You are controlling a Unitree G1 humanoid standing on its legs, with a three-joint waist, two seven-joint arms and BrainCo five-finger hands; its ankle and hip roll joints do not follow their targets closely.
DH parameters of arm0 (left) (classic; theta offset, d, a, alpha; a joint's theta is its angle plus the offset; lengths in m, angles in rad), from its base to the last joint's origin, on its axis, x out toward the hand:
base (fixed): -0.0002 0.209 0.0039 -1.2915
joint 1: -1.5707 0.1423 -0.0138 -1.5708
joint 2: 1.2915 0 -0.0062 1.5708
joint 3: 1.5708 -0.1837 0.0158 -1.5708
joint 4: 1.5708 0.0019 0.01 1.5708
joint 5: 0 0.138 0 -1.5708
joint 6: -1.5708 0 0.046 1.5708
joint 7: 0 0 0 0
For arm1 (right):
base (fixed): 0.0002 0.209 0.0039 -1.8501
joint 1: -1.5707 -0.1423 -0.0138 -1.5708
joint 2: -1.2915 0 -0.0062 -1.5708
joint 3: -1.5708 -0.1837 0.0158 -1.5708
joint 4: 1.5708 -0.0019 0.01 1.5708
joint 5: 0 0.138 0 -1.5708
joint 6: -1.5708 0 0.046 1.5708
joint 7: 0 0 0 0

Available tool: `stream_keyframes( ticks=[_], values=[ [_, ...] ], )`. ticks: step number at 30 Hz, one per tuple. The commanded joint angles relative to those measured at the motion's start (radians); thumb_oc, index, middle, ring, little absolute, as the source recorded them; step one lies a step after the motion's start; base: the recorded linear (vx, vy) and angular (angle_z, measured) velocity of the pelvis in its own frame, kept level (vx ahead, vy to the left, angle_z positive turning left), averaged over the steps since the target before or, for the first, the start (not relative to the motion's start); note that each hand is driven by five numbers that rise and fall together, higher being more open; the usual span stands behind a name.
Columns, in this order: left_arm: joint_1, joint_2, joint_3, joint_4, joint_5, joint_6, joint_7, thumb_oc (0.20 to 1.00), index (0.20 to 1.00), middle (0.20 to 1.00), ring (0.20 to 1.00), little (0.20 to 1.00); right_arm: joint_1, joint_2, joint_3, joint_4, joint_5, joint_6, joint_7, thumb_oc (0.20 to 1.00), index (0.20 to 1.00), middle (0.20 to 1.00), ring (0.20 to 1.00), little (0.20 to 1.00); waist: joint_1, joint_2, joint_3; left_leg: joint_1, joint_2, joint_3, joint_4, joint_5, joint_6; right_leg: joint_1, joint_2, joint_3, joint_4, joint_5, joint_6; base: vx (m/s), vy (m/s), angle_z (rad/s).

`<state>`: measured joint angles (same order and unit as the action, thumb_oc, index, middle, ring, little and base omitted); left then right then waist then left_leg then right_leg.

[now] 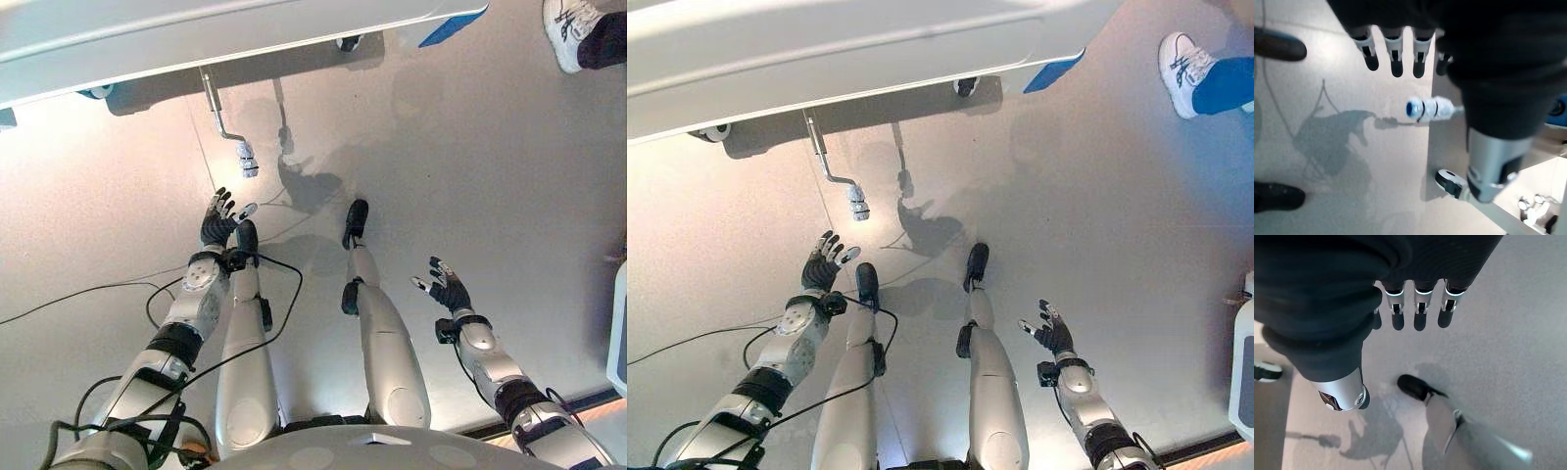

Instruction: Raise the hospital bed

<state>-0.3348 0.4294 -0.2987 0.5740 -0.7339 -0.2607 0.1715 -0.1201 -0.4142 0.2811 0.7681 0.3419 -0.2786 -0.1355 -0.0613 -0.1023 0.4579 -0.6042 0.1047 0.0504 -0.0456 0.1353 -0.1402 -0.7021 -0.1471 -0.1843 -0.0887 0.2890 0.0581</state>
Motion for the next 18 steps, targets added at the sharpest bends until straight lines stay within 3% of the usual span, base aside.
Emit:
stream_keyframes(
  ticks=[1,11,18],
  values=[
    [0.024,0.020,0.022,-0.061,-0.025,-0.030,-0.018,1.000,1.000,1.000,1.000,1.000,0.086,-0.054,-0.024,-0.041,-0.027,0.001,0.007,1.000,1.000,1.000,1.000,1.000,0.002,-0.002,0.006,-0.049,-0.107,-0.027,-0.042,0.028,0.118,0.010,0.048,-0.029,0.011,-0.035,0.074,0.00,0.000,0.00],
    [-0.053,0.029,0.016,0.024,-0.038,-0.020,-0.011,1.000,1.000,1.000,1.000,1.000,0.074,-0.064,-0.014,-0.035,-0.027,0.005,0.010,1.000,1.000,1.000,1.000,1.000,-0.002,-0.016,0.005,-0.057,-0.101,-0.023,-0.042,0.026,0.116,0.002,0.050,-0.029,0.011,-0.034,0.074,0.00,0.000,0.00],
    [-0.213,0.027,0.006,0.172,-0.044,-0.009,0.015,1.000,1.000,1.000,1.000,1.000,0.051,-0.064,0.003,-0.018,-0.020,0.005,0.005,1.000,1.000,1.000,1.000,1.000,-0.019,-0.032,0.006,-0.064,-0.096,-0.024,-0.042,0.025,0.115,-0.005,0.054,-0.026,0.010,-0.033,0.074,0.00,0.000,0.00]
  ],
)
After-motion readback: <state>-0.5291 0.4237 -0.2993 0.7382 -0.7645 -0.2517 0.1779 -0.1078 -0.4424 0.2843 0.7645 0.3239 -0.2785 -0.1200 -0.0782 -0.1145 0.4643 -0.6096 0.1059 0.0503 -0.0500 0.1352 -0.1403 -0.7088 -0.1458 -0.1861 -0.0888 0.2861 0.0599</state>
